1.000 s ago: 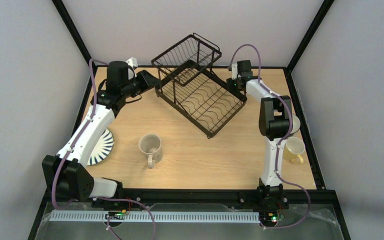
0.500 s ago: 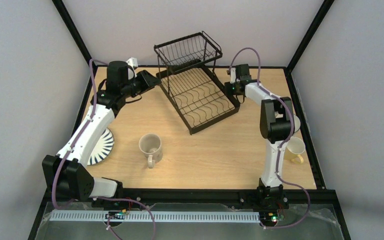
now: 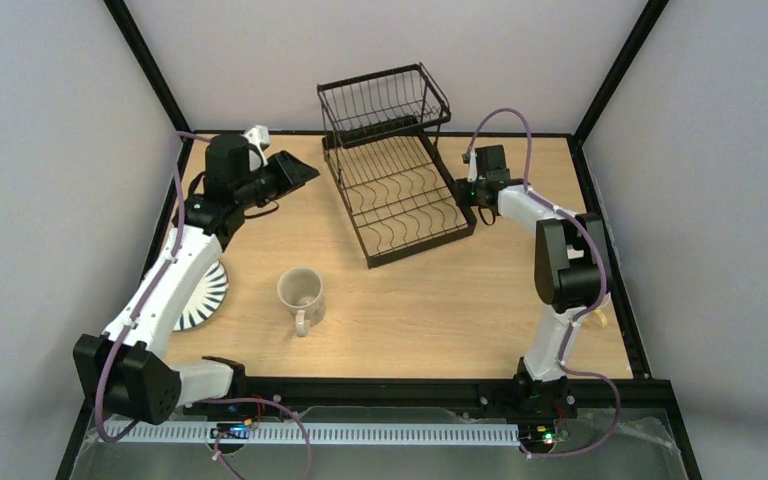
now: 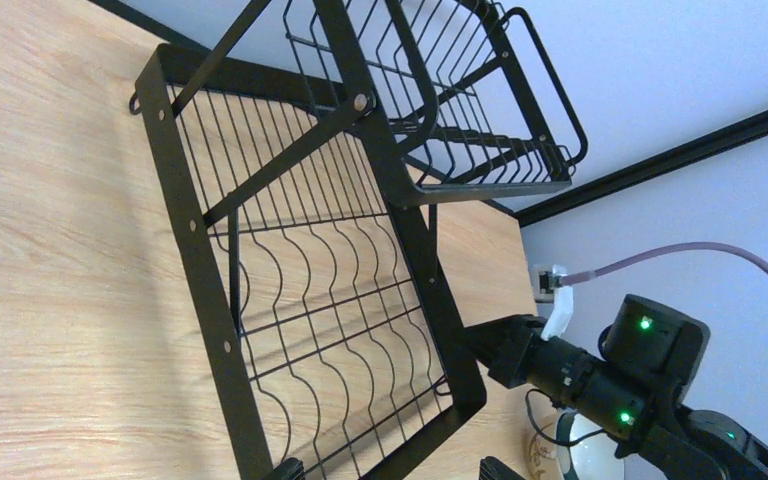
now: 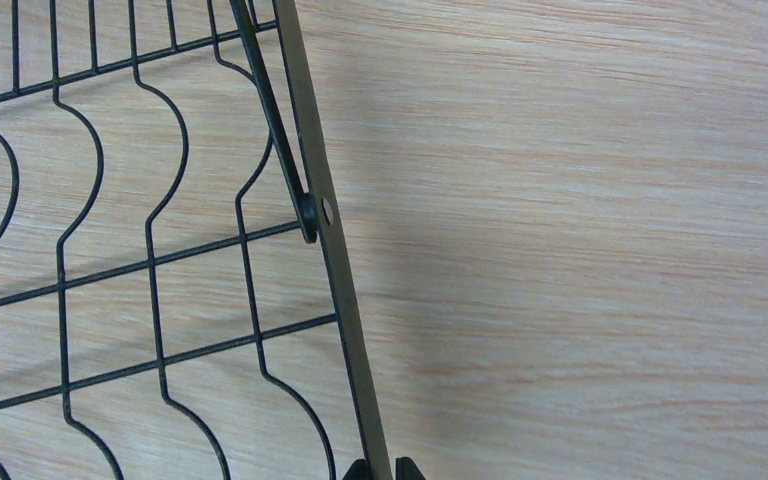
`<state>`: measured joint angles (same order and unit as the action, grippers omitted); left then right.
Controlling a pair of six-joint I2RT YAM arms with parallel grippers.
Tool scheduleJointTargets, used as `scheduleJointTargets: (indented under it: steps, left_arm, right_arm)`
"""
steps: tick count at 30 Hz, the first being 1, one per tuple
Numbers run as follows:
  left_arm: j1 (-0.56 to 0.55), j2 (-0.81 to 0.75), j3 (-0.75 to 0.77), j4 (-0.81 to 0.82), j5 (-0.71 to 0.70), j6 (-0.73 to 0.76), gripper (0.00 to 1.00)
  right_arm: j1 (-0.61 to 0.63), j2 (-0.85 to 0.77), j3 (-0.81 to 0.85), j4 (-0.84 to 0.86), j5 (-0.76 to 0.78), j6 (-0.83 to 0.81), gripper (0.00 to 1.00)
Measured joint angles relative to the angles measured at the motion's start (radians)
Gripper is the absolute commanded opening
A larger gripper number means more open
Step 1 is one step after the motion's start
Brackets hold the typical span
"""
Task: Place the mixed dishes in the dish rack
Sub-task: Move to the center of the board.
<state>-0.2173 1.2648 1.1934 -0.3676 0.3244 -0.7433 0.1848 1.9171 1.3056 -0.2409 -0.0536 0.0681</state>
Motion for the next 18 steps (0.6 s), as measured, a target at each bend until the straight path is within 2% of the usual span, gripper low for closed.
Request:
scheduleJointTargets:
  steps: [8,15,18]
  left_arm:
    - [0.0,-0.048,-0.041,-0.006,0.0,-0.005,0.99]
    - [0.0,-0.093,-0.062,-0.007,0.005,-0.008,0.99]
    - [0.0,-0.102,-0.069,-0.01,0.006,-0.008,0.99]
  right_arm:
    - [0.047,-0.108,-0.059,-0.033,0.115,0.041,0.0]
    - [0.101,-0.15,-0.09,-0.063,0.117,0.09,0.0]
    - [0.109,-0.15,-0.114,-0.085,0.121,0.103,0.13]
